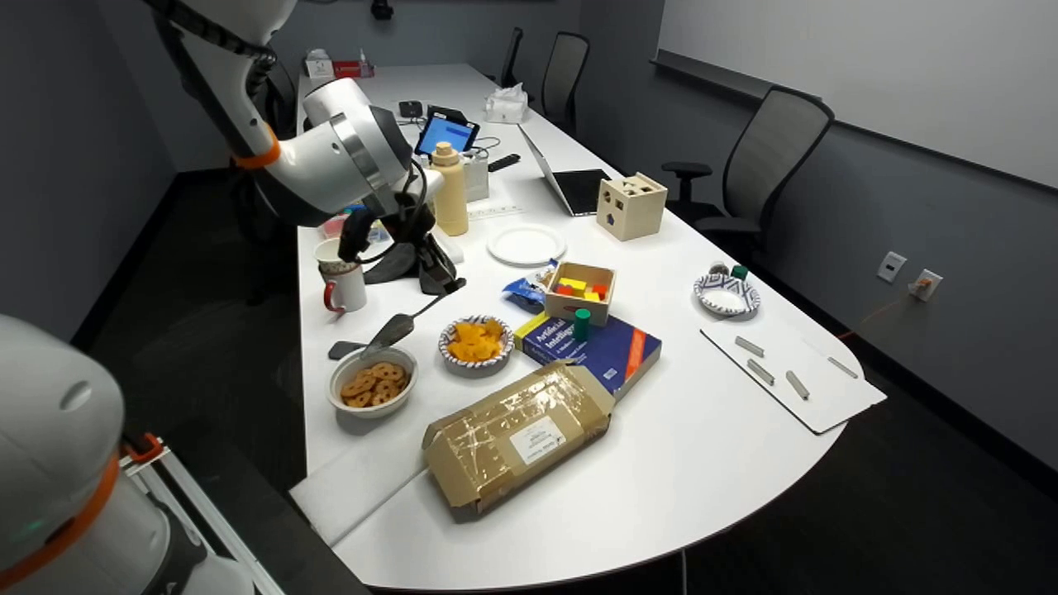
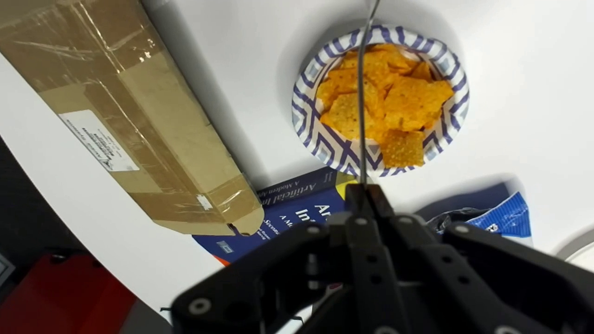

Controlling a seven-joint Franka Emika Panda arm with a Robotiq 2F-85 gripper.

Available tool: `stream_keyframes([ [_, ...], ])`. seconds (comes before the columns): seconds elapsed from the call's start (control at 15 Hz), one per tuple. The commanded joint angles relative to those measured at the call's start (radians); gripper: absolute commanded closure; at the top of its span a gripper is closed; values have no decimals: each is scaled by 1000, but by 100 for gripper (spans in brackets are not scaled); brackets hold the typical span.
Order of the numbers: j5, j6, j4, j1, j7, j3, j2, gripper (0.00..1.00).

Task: Stir the contents in the white bowl

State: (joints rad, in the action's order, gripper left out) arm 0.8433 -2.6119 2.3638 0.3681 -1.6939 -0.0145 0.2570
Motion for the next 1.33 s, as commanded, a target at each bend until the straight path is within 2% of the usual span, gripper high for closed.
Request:
stream_keyframes([
  [0.0, 130, -73, 35, 9, -119, -31, 2, 99],
  [0.2, 218, -95, 50, 17, -179, -47, 16, 99],
  [0.4, 243, -88, 67, 12, -175, -43, 34, 99],
  [0.73, 153, -21, 100, 3, -88, -13, 45, 99],
  [0.8, 140, 18, 101, -42, -74, 38, 43, 99],
  [1.0, 120, 93, 90, -53, -68, 64, 38, 99],
  [1.27, 294, 78, 57, -36, -228, 44, 49, 99],
])
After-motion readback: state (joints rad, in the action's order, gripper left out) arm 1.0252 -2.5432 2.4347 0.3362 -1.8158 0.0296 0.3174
